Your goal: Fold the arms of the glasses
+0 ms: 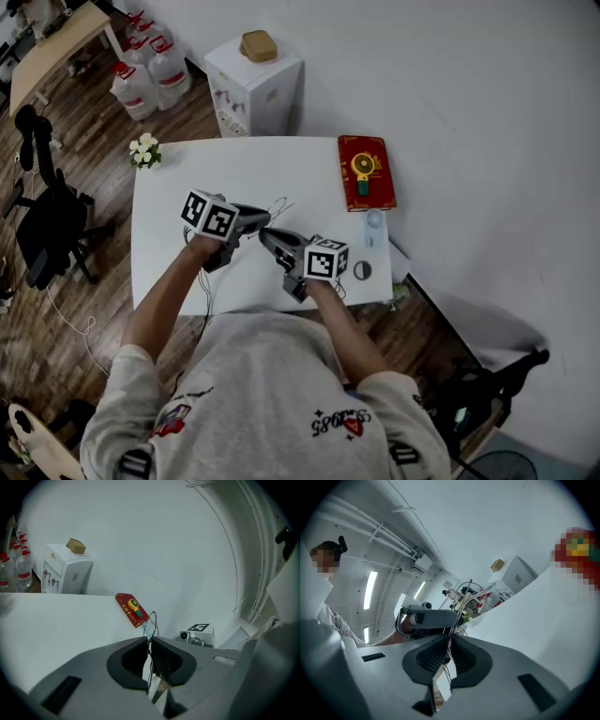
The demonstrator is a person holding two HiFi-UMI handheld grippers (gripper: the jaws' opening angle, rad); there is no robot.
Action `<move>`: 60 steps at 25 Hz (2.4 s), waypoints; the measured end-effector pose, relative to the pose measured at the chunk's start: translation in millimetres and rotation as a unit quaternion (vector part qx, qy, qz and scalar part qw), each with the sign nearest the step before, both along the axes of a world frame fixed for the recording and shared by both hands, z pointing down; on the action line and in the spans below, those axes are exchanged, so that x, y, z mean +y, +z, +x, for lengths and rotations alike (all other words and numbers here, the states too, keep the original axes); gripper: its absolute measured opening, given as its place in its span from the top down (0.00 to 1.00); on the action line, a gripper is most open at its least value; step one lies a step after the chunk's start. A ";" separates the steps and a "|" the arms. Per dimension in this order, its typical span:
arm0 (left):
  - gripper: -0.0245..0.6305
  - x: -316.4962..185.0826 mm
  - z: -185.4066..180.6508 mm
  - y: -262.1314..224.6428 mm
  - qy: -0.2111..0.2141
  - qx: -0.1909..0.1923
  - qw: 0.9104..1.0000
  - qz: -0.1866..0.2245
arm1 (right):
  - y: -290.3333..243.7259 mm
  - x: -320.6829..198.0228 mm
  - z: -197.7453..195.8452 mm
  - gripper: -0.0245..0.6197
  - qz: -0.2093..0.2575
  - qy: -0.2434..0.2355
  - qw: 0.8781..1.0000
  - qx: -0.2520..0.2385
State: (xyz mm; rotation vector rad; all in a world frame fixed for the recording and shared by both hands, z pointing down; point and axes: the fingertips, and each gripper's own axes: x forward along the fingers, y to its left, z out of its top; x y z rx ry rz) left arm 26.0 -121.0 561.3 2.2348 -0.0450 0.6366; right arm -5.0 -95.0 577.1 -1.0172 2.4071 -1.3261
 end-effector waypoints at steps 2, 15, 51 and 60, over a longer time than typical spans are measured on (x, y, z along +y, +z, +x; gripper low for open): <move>0.93 0.1 0.4 0.0 -0.002 0.001 1.000 -0.001 | -0.3 0.1 0.3 0.92 0.000 0.002 1.000 0.002; 0.93 2.3 -2.8 6.4 -0.020 0.008 1.000 -0.019 | 16.7 3.6 13.8 0.84 -0.017 0.026 0.999 0.041; 0.93 -70.4 -106.9 -17.7 -0.230 -0.013 0.968 0.103 | -107.5 -25.5 115.7 0.96 0.235 0.222 0.861 0.391; 0.93 -63.2 -101.5 -6.1 -0.222 -0.019 0.971 0.084 | -76.7 -19.8 112.2 0.96 0.190 0.213 0.876 0.389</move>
